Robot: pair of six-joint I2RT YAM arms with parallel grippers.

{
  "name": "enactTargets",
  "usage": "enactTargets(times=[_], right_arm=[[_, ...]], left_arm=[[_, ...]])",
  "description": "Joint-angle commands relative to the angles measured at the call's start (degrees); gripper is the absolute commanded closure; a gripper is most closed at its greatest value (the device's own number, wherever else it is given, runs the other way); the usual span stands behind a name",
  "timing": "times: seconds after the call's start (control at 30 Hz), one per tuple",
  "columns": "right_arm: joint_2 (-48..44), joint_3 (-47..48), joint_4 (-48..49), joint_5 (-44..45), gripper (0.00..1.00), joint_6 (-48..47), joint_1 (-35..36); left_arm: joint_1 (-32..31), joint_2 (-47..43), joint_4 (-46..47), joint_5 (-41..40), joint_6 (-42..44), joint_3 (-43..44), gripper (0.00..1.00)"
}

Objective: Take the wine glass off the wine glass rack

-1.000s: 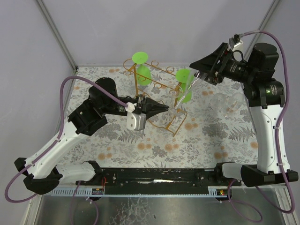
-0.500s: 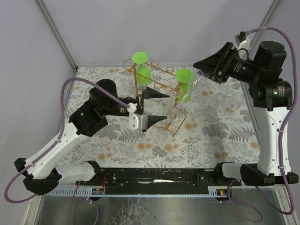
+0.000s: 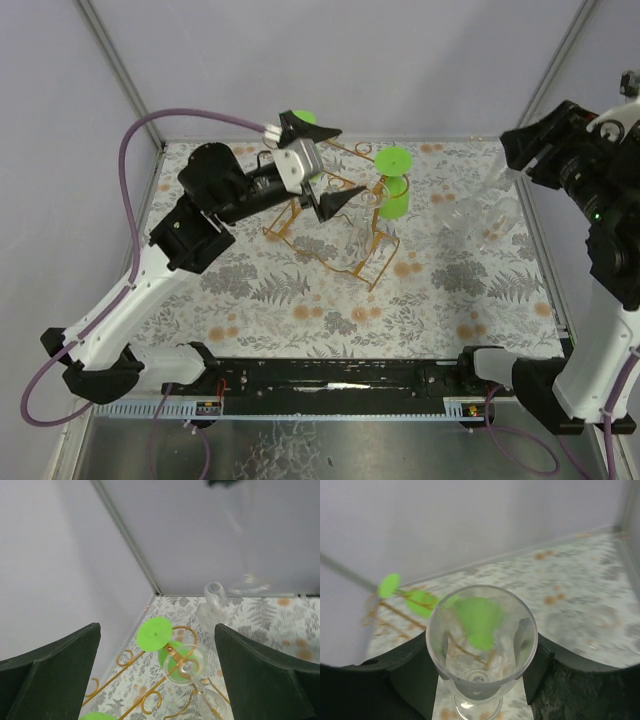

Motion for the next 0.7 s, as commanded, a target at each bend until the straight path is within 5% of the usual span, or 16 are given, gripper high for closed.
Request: enactTargets(times=[0.0,0.2,0.43,0.67], right_arm=[[-7.41,-10.10,0.16,24.93,0.85,-11.37,-0.16],[-21.42,-36.51,15.16,41.49,0.85,-19.63,-0.16],[-37.74,-69.22,38.62,45.05,0.86,-25.76,-0.16],[-45.54,-90.00,58.32,46.70,0.88,-28.23,-0.16]], left_arm=[[3.11,2.72,3.14,-5.51,-11.95,6.05,0.05],[3.98,4.82,2.37,-5.44,-15.35,8.85,0.05],[5.00,5.83,1.30,-6.07,-18.63,10.33,0.05],[6.82,5.92,-2.83,-6.14,-22.63,12.80,0.00]])
